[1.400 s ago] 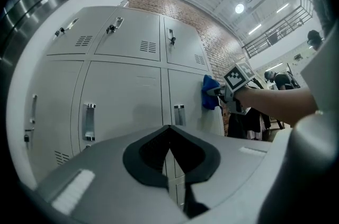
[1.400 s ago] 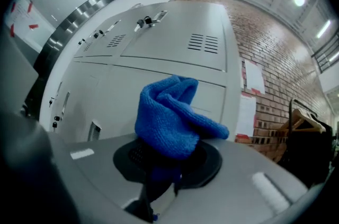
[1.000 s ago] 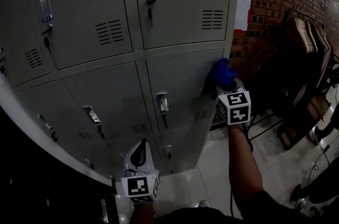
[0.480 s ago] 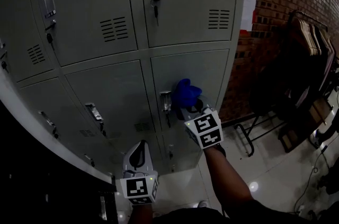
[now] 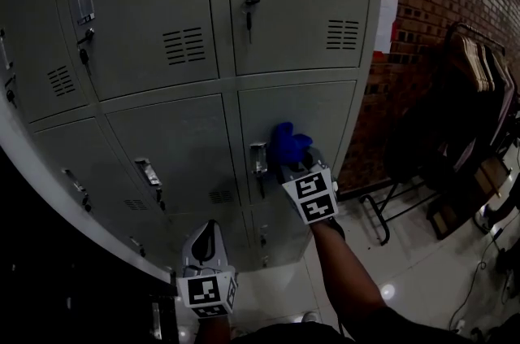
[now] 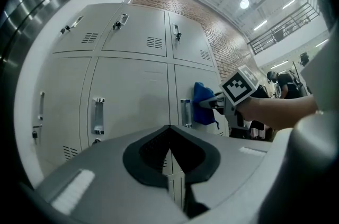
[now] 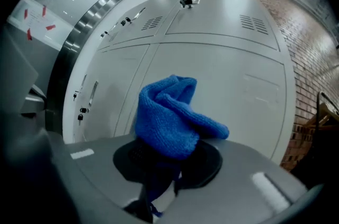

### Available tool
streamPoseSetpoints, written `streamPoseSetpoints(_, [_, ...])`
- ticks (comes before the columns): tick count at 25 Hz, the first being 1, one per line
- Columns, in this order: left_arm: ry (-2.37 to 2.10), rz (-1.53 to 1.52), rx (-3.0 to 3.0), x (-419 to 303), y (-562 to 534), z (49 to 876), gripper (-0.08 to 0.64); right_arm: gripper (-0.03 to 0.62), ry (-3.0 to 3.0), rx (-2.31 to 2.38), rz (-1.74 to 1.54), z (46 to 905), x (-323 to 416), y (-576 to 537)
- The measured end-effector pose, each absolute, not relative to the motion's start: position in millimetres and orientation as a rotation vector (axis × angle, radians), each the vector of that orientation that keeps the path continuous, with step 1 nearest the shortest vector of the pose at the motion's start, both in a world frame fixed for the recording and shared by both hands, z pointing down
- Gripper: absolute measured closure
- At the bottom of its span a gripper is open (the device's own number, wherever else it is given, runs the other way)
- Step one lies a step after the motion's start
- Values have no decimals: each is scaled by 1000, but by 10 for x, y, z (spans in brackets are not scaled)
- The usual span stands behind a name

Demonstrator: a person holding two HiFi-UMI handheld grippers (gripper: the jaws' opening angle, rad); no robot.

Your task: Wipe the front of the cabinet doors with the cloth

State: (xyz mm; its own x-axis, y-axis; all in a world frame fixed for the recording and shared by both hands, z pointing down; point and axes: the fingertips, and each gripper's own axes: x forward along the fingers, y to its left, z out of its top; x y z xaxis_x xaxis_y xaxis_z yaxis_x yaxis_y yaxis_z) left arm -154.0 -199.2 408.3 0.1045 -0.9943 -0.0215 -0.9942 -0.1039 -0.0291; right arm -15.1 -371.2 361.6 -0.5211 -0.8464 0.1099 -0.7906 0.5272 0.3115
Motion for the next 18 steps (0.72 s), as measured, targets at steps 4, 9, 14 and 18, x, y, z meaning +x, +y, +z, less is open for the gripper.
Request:
streamPoseSetpoints(4, [2077, -6, -2314, -1494, -2019, 4089, 543, 515, -2468, 1446, -313, 3615, 206, -3808])
streamPoseSetpoints(9, [2031, -15, -2356, -1349, -2048, 4097, 544, 515, -2437, 1469, -343, 3580, 514, -3874])
streamPoseSetpoints(14, [2054, 24, -2331, -1433, -2044, 4022, 544, 515, -2379, 1546, -338, 3586, 911, -3974])
streamPoseSetpoints(18, [2081, 23, -2319, -1483, -2055, 4044, 543, 515, -2321, 1616, -309, 3615, 1239, -4051])
